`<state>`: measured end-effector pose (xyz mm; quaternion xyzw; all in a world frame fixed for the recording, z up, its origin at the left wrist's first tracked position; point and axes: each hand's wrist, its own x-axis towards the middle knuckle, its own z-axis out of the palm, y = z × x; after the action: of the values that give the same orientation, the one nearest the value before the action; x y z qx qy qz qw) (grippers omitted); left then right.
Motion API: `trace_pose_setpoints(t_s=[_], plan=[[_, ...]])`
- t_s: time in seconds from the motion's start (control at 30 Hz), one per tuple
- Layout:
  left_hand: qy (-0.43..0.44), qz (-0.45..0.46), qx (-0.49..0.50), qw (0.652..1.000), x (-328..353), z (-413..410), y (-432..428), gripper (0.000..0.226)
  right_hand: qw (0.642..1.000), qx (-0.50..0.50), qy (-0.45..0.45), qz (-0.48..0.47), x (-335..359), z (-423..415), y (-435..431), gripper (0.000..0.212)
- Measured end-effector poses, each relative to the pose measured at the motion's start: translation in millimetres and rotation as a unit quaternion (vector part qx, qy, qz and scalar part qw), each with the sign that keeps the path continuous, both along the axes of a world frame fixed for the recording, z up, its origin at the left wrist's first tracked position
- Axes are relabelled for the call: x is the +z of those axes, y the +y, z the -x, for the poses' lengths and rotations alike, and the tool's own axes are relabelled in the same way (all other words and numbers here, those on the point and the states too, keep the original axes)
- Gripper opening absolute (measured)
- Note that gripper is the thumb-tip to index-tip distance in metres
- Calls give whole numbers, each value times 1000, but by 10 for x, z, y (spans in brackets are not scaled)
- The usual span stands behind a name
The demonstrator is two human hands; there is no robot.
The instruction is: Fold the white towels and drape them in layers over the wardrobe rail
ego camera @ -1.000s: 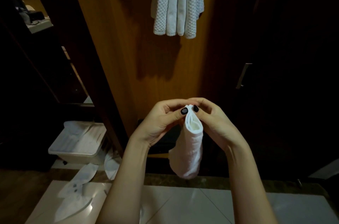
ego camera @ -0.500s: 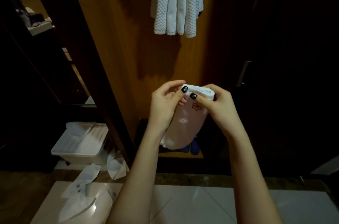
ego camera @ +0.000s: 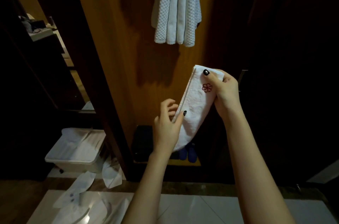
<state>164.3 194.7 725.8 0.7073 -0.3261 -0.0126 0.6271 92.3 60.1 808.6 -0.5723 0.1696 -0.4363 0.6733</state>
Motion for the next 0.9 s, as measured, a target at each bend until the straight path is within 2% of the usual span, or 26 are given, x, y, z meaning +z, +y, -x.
trace_pose_setpoints(t_s=[0.1,0.2,0.33,0.47,0.67,0.77,0.8,0.9], plan=[[-65,-41,29,997,-23,-54,-6,24,999,3,-22,-24,67,-49,-12,6],[-68,-59,11,996,-37,-105,-8,17,999,5,-28,-19,110,-88,14,7],[-70,-94,-2,993,-94,-104,10,28,999,18,-25,-12,147,-135,38,4],[-69,-62,-15,996,-100,-116,67,26,999,37,-25,-2,186,-195,36,4],[72,60,-120,988,-66,-126,141,16,995,90,5,33,358,-289,-74,5],[154,85,-145,974,-34,-114,129,32,993,119,7,16,430,-361,-104,10],[164,80,-144,973,-23,-125,123,31,991,131,8,5,453,-377,-112,10],[113,41,-137,983,-28,-186,115,8,983,181,14,-25,494,-397,-135,11]])
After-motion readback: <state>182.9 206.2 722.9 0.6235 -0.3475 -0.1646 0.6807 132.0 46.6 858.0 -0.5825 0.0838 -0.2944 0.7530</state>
